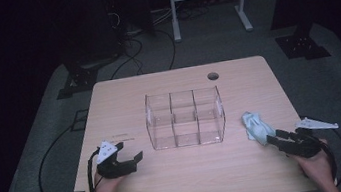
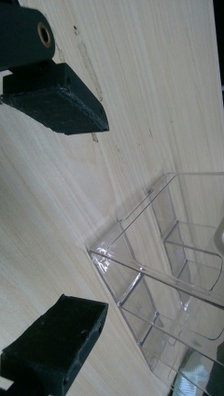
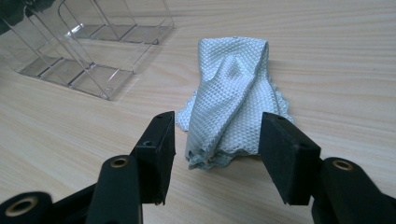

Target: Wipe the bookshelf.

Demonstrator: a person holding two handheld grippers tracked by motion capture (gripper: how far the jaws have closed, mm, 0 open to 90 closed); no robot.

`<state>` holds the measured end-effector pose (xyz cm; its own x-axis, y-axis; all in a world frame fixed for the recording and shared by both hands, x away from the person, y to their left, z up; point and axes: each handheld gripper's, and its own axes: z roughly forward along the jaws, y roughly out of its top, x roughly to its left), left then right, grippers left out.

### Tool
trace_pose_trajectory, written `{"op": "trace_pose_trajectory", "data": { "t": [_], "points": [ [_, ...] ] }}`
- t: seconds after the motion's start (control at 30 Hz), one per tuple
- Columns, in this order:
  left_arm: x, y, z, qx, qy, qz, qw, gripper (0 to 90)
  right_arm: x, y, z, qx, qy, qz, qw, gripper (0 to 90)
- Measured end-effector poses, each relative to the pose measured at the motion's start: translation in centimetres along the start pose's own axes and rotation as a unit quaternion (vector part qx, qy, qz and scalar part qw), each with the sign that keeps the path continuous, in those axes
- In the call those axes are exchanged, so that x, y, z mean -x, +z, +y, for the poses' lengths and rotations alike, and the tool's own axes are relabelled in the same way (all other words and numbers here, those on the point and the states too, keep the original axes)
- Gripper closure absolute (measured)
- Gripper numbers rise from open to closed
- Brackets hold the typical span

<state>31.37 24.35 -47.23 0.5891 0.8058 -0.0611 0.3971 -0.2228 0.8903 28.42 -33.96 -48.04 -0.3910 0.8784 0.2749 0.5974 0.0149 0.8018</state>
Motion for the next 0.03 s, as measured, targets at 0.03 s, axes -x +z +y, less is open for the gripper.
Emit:
{"op": "trace_pose_trajectory", "data": {
  "t": [0.03],
  "points": [
    [0.04, 0.02, -0.01, -0.001, 0.000, 0.000, 1.0000, 10.3, -0.03, -0.03, -0.07, 0.000, 0.001, 0.000, 1.0000, 45.1]
  ]
}}
